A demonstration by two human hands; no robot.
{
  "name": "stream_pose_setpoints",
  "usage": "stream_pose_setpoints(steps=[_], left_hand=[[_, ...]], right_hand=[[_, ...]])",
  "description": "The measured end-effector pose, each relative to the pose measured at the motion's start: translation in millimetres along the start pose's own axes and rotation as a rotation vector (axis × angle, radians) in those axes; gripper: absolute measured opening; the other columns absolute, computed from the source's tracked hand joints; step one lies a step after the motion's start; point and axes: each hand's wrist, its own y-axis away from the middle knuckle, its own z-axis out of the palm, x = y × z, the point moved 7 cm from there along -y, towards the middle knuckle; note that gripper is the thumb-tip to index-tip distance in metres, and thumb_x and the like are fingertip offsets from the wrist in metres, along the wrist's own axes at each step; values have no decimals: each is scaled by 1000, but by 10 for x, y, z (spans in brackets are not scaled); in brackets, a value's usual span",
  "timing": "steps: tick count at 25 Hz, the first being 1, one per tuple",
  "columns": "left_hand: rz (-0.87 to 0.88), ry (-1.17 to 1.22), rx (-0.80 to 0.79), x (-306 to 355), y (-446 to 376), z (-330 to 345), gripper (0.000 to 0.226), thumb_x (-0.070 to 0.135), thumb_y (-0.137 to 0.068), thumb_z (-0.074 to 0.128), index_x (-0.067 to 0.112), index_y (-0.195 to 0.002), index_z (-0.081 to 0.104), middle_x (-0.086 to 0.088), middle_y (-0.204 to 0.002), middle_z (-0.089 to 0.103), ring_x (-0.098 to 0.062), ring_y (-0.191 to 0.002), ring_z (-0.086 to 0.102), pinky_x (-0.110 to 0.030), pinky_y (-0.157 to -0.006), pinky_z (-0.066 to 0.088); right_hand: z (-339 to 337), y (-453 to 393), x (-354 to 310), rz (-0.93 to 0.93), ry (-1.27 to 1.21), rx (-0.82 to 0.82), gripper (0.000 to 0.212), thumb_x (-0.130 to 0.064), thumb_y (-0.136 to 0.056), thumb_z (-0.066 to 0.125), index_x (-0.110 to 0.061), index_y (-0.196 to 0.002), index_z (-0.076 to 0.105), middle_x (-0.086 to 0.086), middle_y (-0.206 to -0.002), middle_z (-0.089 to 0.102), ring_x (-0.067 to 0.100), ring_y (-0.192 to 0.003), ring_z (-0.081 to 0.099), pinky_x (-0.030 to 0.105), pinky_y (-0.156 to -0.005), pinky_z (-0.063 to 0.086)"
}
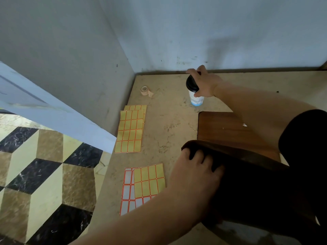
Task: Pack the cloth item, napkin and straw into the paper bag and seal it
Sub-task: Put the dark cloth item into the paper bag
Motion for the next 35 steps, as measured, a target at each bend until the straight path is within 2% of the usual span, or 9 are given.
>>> stream_pose_setpoints(steps=[4, 7, 12, 18, 22, 27, 31, 35], left_hand=[[0, 4, -11, -17, -1, -17, 79, 46, -79, 70, 26, -144, 29, -8, -145, 38, -32, -133, 29, -49, -110, 23], [3, 1, -25, -2, 2, 25, 84, 53, -75, 71, 26, -144, 30, -8, -144, 39, -32, -132, 31, -49, -109, 24], [16, -11, -67, 30, -29, 61, 95, 63, -67, 73, 27, -143, 30, -7, -144, 39, -32, -132, 31, -50, -109, 24], [24, -39, -117, 103, -74, 68, 107, 77, -58, 68, 29, -145, 30, -5, -148, 38, -31, -135, 30, -51, -111, 23], [-4, -46, -155, 119, -88, 27, 107, 80, -58, 65, 31, -146, 29, -3, -149, 38, -30, -136, 32, -49, -111, 23], [1, -66, -231, 178, -104, -39, 106, 79, -60, 64, 33, -147, 27, -4, -153, 33, -32, -141, 25, -53, -114, 17], [-25, -128, -300, 226, -122, -48, 107, 81, -58, 64, 33, -146, 29, -4, -151, 36, -32, -138, 29, -53, -113, 22], [-51, -175, -326, 269, -107, -108, 109, 81, -58, 65, 28, -147, 30, -5, -150, 36, -30, -135, 33, -48, -111, 28]], right_hand=[[-2, 17, -27, 37, -13, -12, 80, -18, -69, 75, -29, -134, 31, 14, -139, 26, 43, -95, 56, 45, -75, 55], [-17, 128, -55, 30, -26, -39, 79, -23, -64, 75, -32, -130, 32, 15, -131, 39, 42, -95, 56, 44, -73, 54], [-366, 587, -70, -16, -98, 22, 78, -33, -62, 72, -36, -129, 33, 9, -122, 45, 34, -90, 57, 41, -72, 55], [-1062, 1666, -156, -8, -144, 211, 78, -42, -63, 73, -41, -128, 32, 3, -126, 45, 26, -96, 58, 37, -74, 54], [-1473, 2497, -291, -2, -119, 292, 80, -46, -63, 74, -43, -131, 32, 0, -126, 45, 21, -99, 55, 32, -74, 51], [-1841, 3373, -470, 22, -94, 357, 82, -52, -63, 73, -48, -130, 27, -2, -131, 41, 18, -105, 51, 32, -77, 50], [-1831, 3876, -691, -1, -65, 330, 82, -55, -64, 71, -48, -131, 26, -5, -131, 40, 15, -101, 49, 29, -75, 50], [-1464, 3974, -812, -24, -46, 191, 80, -55, -61, 69, -46, -128, 26, -6, -121, 42, 16, -94, 52, 26, -73, 48]])
